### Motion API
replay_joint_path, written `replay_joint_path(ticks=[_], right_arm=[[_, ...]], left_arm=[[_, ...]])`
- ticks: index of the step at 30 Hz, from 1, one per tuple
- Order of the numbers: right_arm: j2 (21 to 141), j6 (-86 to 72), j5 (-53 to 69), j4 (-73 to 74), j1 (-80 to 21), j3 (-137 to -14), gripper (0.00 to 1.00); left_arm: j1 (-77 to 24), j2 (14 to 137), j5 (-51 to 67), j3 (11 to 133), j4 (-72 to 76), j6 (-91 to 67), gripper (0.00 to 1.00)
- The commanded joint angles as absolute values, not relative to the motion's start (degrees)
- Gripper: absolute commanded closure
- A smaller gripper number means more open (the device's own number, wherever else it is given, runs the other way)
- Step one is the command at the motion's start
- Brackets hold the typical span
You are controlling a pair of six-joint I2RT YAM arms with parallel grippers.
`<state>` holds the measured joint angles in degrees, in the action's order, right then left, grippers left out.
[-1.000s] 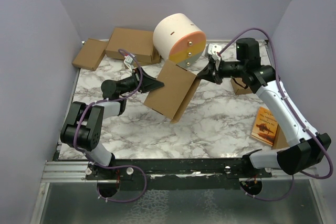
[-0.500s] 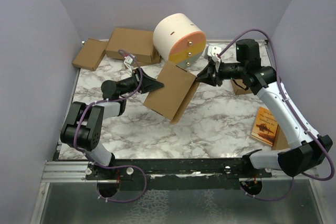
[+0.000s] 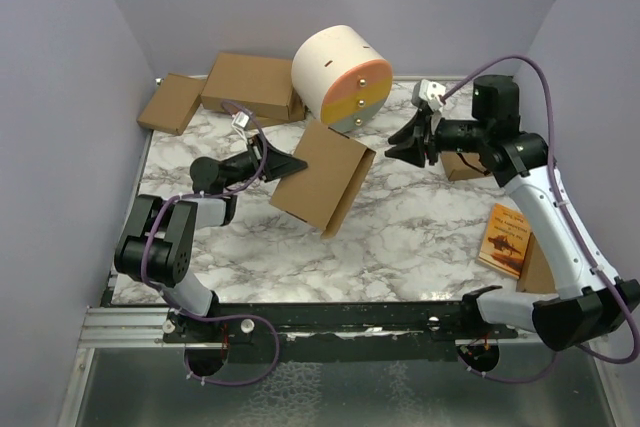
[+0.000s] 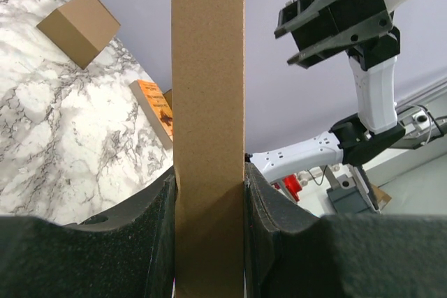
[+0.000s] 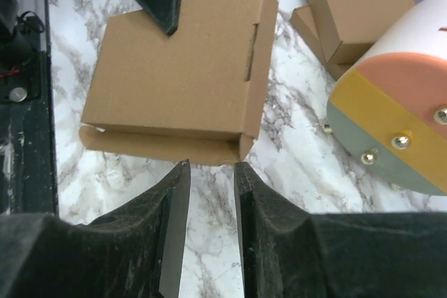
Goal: Fold the paper box
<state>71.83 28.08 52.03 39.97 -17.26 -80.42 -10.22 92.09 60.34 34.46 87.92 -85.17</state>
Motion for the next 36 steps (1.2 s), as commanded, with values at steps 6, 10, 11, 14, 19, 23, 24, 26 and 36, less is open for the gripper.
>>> replay_joint_path(ticks=[6,10,11,14,19,23,24,26,36], right_arm=[[68.0,27.3,68.6,34.4,-16.3,-65.1,0.59],[67.5,29.8,68.5,34.0,-16.3,-60.5,0.58],[67.4,29.9,68.3,33.6,-16.3,-60.0,0.57],[67.2,29.2,67.9,32.1,-16.3,-59.3,0.57],[68.4,27.5,68.7,30.6,-16.3,-59.2,0.57],[69.2,26.9,68.4,30.3,-16.3,-59.9,0.57],[69.3,26.9,68.3,30.3,-16.3,-59.9,0.57],[69.0,27.4,68.5,30.1,-16.2,-59.4,0.57],[75.6,65.4,66.8,56.3,-16.5,-64.5,0.45]], left_arm=[[-8.9,93.5,54.0,29.4,100.8,-84.2,1.00],[-8.4,93.2,52.9,25.5,97.5,-82.2,1.00],[-8.4,93.0,52.9,25.2,96.3,-81.6,1.00],[-8.5,91.9,52.1,24.2,91.3,-78.8,1.00],[-9.2,87.2,49.9,25.4,75.0,-71.0,1.00],[-11.1,80.1,44.3,28.5,52.0,-59.0,1.00],[-11.3,78.3,42.5,29.1,46.8,-56.5,1.00],[-11.4,75.3,39.5,29.7,39.6,-53.7,1.00],[-12.0,68.4,29.8,31.4,11.8,-46.6,1.00]])
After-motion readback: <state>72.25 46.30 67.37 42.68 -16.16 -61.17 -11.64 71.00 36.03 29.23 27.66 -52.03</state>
